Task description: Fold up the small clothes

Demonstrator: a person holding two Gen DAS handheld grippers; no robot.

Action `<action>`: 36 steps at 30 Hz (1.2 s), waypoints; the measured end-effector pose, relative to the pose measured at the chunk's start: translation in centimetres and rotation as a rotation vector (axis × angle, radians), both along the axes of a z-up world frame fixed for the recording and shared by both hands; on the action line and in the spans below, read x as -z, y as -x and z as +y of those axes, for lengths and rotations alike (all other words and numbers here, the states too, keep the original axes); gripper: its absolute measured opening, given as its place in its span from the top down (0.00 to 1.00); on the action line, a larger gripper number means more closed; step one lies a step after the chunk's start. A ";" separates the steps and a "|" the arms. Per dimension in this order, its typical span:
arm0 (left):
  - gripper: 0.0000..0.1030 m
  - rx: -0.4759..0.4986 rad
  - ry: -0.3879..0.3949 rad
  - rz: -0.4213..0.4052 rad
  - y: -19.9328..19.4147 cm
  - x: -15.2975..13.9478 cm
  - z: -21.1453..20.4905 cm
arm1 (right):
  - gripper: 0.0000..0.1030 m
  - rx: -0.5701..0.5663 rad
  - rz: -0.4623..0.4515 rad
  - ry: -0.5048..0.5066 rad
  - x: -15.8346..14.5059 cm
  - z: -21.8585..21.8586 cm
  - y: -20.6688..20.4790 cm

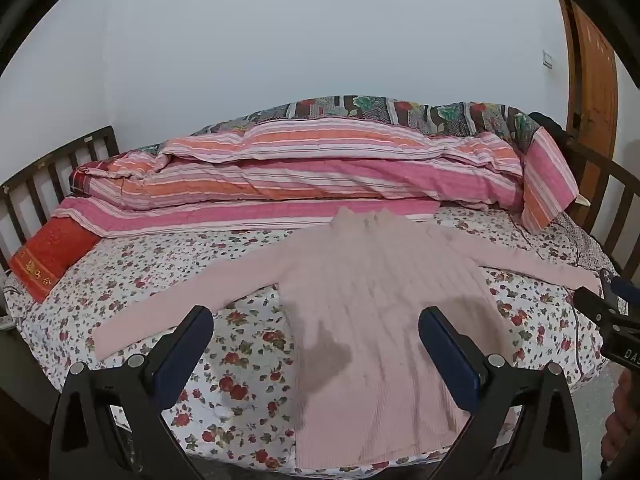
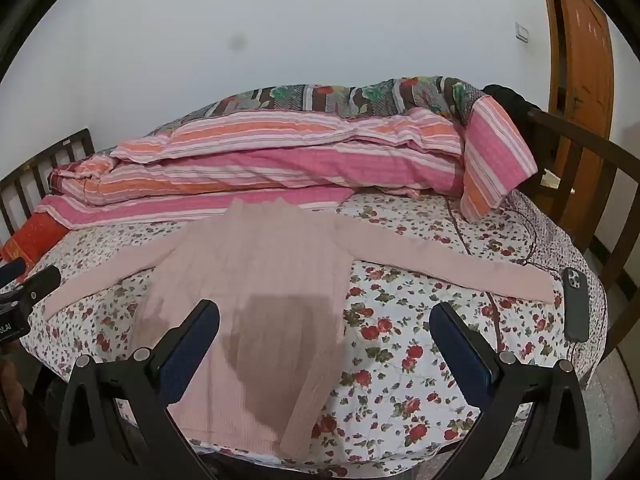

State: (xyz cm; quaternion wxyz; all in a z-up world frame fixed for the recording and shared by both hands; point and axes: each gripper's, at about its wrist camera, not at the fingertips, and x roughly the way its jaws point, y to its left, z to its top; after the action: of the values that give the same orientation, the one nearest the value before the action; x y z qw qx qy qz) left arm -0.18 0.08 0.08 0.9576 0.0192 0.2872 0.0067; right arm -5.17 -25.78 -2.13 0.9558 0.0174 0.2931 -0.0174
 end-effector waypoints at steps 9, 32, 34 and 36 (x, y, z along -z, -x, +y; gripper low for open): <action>0.00 -0.019 -0.009 0.029 -1.0 0.1 -0.5 | 0.00 -0.005 0.009 -0.015 0.8 -0.9 -0.4; 0.00 -0.004 0.020 0.019 -0.9 0.5 0.2 | 0.00 -0.006 0.007 -0.018 0.9 0.1 0.1; 0.00 -0.006 0.022 0.022 -1.0 0.5 0.4 | 0.00 -0.006 0.008 -0.019 1.0 0.0 0.1; 0.00 -0.007 0.022 0.024 -1.1 0.4 0.6 | 0.00 -0.006 0.008 -0.020 1.0 0.0 0.1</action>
State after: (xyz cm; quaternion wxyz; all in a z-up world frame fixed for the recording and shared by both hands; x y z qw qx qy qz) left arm 0.96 0.72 -0.34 0.9543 0.0075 0.2988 0.0068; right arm -5.32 -25.76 -3.10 0.9545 0.0258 0.2970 -0.0116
